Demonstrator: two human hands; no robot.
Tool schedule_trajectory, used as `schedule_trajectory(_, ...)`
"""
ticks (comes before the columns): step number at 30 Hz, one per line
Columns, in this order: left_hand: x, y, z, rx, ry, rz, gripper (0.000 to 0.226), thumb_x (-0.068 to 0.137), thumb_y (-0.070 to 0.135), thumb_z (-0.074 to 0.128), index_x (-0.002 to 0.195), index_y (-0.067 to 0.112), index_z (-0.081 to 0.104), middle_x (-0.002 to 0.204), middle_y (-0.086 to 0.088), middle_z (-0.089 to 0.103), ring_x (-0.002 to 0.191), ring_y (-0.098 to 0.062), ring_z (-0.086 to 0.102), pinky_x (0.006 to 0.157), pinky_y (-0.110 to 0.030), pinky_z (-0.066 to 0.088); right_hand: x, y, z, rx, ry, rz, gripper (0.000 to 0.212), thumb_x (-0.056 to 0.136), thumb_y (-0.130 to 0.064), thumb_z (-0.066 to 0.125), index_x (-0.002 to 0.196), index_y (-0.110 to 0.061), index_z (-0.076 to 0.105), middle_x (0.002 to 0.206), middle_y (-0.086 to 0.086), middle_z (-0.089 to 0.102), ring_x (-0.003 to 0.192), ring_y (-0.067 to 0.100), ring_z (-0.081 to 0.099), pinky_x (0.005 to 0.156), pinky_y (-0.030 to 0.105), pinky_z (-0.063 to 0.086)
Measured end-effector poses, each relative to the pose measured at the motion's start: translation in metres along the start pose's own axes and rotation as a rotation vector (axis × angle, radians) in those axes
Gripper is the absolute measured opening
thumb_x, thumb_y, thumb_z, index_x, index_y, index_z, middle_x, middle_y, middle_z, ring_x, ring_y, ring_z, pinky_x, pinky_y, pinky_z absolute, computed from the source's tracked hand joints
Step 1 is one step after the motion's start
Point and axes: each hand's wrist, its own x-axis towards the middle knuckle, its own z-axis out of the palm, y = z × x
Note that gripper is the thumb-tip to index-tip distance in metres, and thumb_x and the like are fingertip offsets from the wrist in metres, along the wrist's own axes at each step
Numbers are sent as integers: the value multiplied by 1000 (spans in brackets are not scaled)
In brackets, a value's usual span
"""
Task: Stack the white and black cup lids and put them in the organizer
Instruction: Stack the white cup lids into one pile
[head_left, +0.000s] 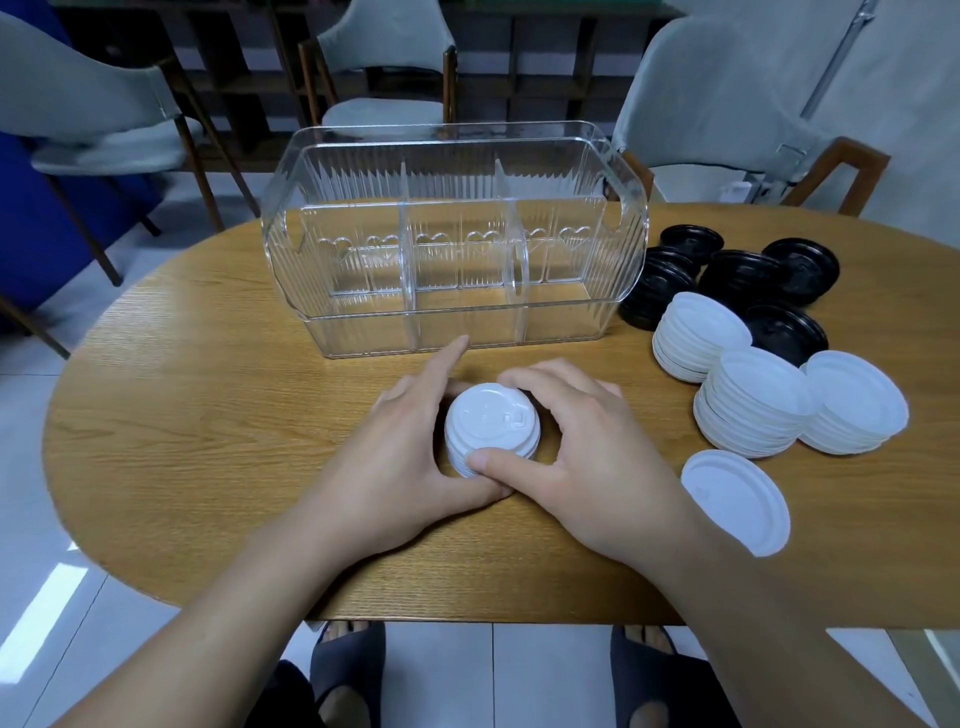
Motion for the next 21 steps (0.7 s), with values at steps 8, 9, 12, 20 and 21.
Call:
schedule_trajectory(8, -1, 6, 1, 57, -4, 2, 116, 74, 69, 83, 172, 47, 25, 143, 26, 58, 142, -6, 48, 120, -37, 44, -1, 7, 0, 162, 2, -34, 65, 84, -55, 89, 141, -39, 65, 135, -29, 61, 127, -2, 57, 108, 21, 45)
schedule_trajectory(9, -1, 6, 1, 59, -10, 8, 115, 74, 67, 85, 171, 46, 26, 143, 27, 58, 142, -5, 48, 121, -37, 43, 0, 8, -2, 183, -14, -37, 65, 83, -51, 91, 141, -38, 66, 135, -28, 63, 127, -6, 57, 107, 15, 43)
schedule_trajectory(12, 0, 5, 2, 74, -27, 34, 113, 75, 69, 83, 171, 42, 29, 144, 26, 58, 139, -4, 48, 122, -38, 42, 2, 13, -5, 229, -60, -25, 71, 81, -49, 94, 146, -39, 66, 140, -30, 64, 131, -12, 55, 109, 12, 39)
schedule_trajectory(20, 0, 8, 1, 64, -36, 73, 110, 74, 77, 91, 163, 46, 35, 145, 35, 51, 142, 0, 44, 120, -33, 41, -1, 14, -6, 235, -77, -3, 77, 83, -55, 90, 152, -45, 58, 139, -31, 66, 131, -10, 57, 111, 22, 46)
schedule_trajectory(21, 0, 8, 1, 64, -37, 84, 105, 74, 80, 90, 159, 45, 40, 145, 37, 50, 141, 1, 44, 118, -31, 42, -2, 13, -6, 217, -62, -10, 77, 83, -57, 89, 152, -46, 58, 139, -31, 65, 130, -11, 56, 110, 20, 45)
